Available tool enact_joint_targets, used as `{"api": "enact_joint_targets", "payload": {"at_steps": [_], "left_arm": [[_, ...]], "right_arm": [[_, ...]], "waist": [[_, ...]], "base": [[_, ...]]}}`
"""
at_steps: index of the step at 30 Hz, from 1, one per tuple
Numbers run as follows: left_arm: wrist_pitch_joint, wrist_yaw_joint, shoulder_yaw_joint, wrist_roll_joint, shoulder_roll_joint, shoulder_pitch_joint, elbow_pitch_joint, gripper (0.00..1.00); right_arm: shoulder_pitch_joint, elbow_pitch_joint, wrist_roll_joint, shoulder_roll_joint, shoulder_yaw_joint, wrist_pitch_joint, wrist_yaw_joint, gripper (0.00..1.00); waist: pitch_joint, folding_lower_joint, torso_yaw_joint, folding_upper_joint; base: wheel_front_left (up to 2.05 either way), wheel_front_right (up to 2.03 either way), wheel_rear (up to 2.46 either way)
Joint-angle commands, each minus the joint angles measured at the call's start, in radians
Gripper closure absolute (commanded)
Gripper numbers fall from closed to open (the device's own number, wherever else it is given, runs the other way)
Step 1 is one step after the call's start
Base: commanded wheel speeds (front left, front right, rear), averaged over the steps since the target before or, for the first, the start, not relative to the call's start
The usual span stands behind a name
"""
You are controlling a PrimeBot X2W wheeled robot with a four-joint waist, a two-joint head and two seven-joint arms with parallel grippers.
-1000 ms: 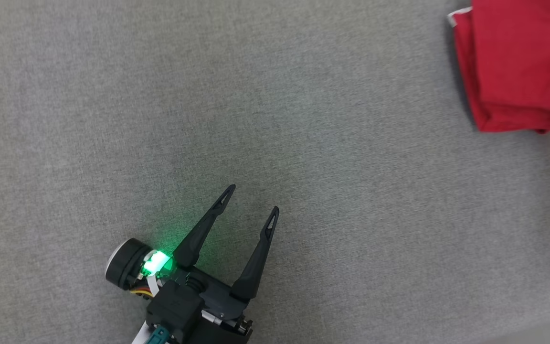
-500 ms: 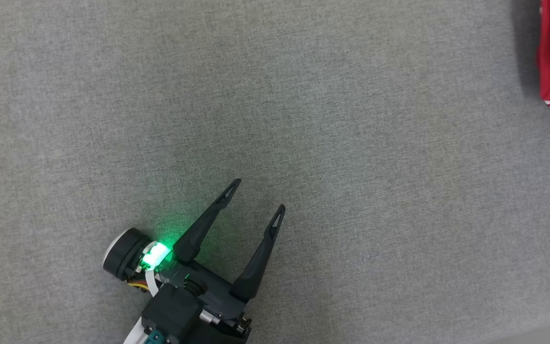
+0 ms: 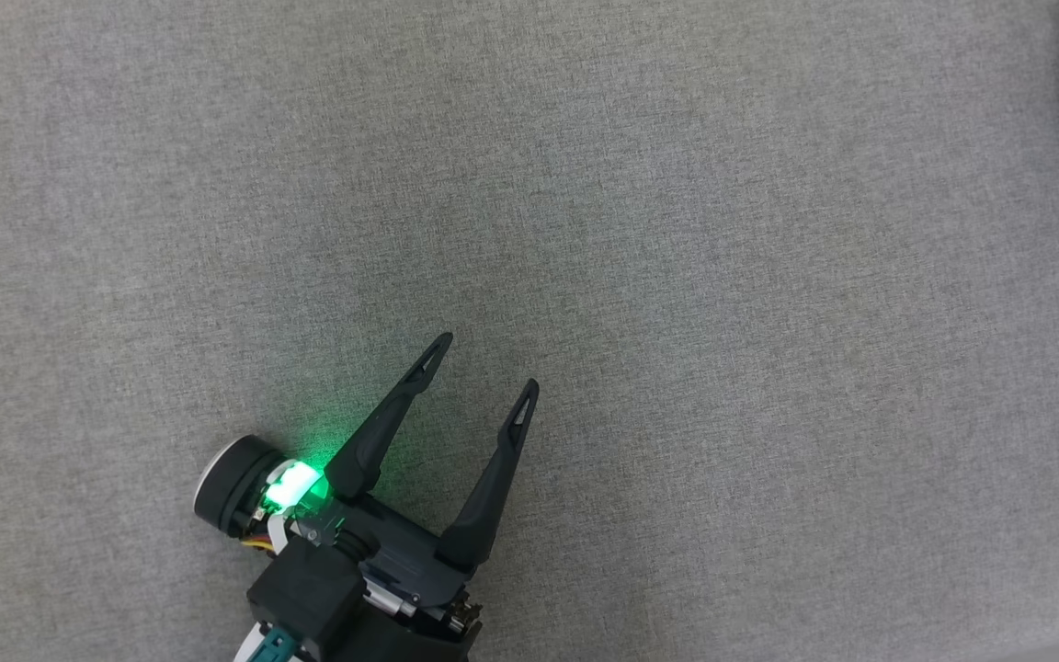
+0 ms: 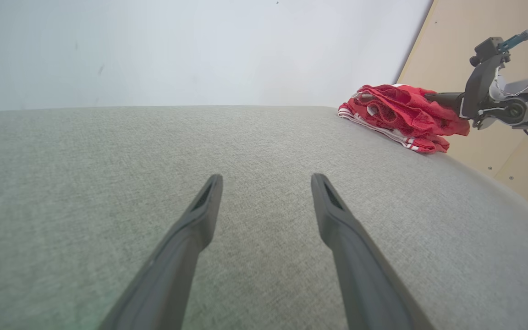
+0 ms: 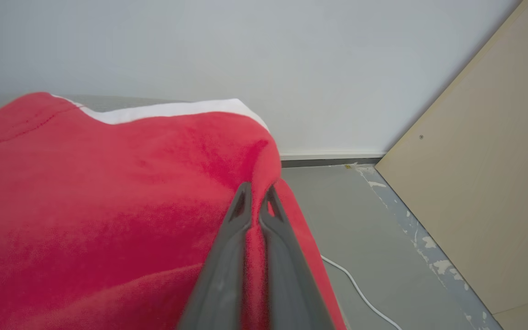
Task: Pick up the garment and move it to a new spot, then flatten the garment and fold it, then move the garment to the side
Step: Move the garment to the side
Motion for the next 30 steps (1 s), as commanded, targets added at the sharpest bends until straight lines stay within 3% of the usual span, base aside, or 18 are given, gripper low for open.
{"api": "enact_joint_targets", "payload": {"at_steps": [1, 9, 14, 19, 30], "left_arm": [[0.008, 0.008, 0.026, -0.012, 0.024, 0.027, 0.045, 0.0], [0.007, 0.017, 0.017, -0.024, 0.02, 0.042, 0.068, 0.0], [0.005, 0.037, 0.021, -0.039, 0.006, 0.063, 0.077, 0.0], [0.004, 0.062, 0.039, -0.088, -0.016, 0.1, 0.062, 0.0], [0.003, 0.142, 0.133, -0.239, -0.045, 0.179, 0.095, 0.0]], "right_arm": [[-0.031, 0.021, -0.036, 0.008, -0.031, -0.006, -0.001, 0.0], [-0.046, 0.096, -0.272, 0.105, -0.19, -0.005, -0.001, 0.0], [0.006, 0.011, -0.386, 0.216, -0.26, -0.005, -0.001, 0.0], [0.093, -0.118, -0.44, 0.316, -0.262, -0.005, -0.001, 0.0], [0.298, -0.331, -0.417, 0.497, -0.151, -0.005, -0.001, 0.0]], "waist": [[-0.003, 0.0, -0.001, 0.0], [-0.06, 0.0, 0.003, 0.0], [-0.133, 0.0, 0.014, 0.0], [-0.216, 0.0, 0.036, 0.0], [-0.397, 0.0, 0.078, 0.0]], "base": [[0.0, 0.0, 0.0], [0.0, 0.0, 0.0], [0.0, 0.0, 0.0], [0.0, 0.0, 0.0], [0.0, 0.0, 0.0]]}}
